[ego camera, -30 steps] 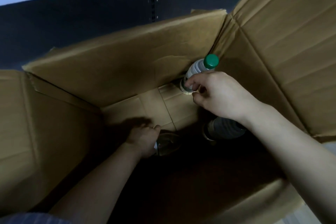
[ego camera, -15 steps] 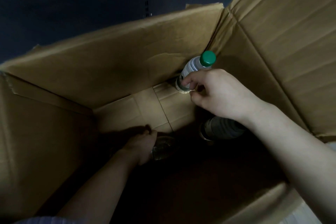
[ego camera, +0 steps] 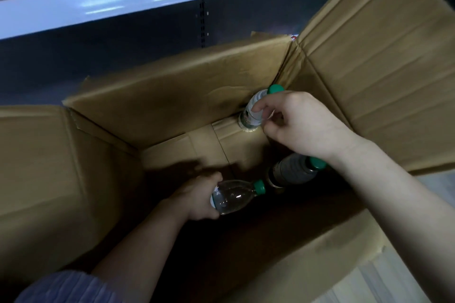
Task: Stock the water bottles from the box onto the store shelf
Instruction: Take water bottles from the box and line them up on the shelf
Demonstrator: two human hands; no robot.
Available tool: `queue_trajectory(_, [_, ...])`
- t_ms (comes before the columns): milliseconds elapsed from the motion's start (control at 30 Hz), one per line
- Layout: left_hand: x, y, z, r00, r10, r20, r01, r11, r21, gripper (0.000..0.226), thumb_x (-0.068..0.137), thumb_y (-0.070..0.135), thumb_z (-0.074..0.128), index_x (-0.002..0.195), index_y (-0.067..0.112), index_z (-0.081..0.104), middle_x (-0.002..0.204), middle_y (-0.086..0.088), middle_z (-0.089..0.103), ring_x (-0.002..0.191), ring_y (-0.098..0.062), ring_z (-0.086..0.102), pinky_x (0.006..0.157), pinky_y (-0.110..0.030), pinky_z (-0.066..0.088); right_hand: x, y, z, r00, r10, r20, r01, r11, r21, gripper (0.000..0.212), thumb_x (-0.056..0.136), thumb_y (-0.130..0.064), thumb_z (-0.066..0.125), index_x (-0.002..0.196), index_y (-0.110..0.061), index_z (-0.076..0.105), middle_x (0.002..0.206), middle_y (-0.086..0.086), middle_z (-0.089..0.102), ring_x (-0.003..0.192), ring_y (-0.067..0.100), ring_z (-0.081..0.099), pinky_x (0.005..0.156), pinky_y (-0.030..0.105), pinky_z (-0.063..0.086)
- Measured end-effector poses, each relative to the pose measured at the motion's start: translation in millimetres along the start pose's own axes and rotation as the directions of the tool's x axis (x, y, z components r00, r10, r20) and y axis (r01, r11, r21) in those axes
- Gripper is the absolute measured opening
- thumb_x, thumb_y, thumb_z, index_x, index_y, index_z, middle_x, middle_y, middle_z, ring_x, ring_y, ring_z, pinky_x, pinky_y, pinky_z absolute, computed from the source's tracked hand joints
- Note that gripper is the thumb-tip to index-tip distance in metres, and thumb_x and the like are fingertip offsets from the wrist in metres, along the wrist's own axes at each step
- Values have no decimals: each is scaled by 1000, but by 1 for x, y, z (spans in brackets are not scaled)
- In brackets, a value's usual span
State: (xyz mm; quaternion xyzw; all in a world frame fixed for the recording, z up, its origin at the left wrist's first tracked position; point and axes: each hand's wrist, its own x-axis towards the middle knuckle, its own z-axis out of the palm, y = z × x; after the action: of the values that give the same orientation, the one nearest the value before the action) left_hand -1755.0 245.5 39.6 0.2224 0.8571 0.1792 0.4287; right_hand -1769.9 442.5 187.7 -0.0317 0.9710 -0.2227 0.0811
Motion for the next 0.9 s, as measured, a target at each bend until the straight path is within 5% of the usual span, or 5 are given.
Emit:
queue_trajectory(200, [-42, 16, -21, 1000, -14, 10, 15, 998, -61, 63, 64, 24, 78, 116, 24, 42, 107, -1, 58, 95, -19, 57, 80, -34, 49, -5, -22, -38, 1000, -1, 1, 1, 1000, 14, 32, 78, -11, 57, 109, -14, 64, 95, 3, 66, 85, 22, 58, 79, 36, 49])
queue_trajectory(567, [-111, 49, -65, 975, -66, -214, -4, 951, -309, 50, 59, 18, 77, 99, 25, 48, 90, 10, 66, 85, -11, 63, 72, -28, 50, -15, -59, -107, 1000, -11, -16, 11, 1000, 12, 30, 79, -8, 57, 107, -15, 64, 86, -1, 63, 79, 13, 52, 78, 31, 47])
queue_trajectory(767, [-149, 64, -87, 952, -166, -258, 14, 863, -505, 54, 65, 17, 77, 101, 37, 43, 85, 22, 59, 81, 7, 56, 72, -20, 49, -20, -76, -140, 998, -56, -24, 56, 998, -30, 29, 81, -8, 57, 108, -14, 64, 84, -4, 59, 83, 17, 58, 75, 28, 45])
queue_trajectory(900, [-176, 71, -100, 925, -247, -290, 11, 779, -627, 61, 59, 21, 79, 110, 33, 47, 97, 17, 60, 93, -8, 63, 82, -34, 54, -24, -90, -159, 993, -113, -23, 112, 992, -57, 29, 81, -8, 57, 110, -13, 63, 88, -1, 60, 81, 18, 57, 72, 27, 44])
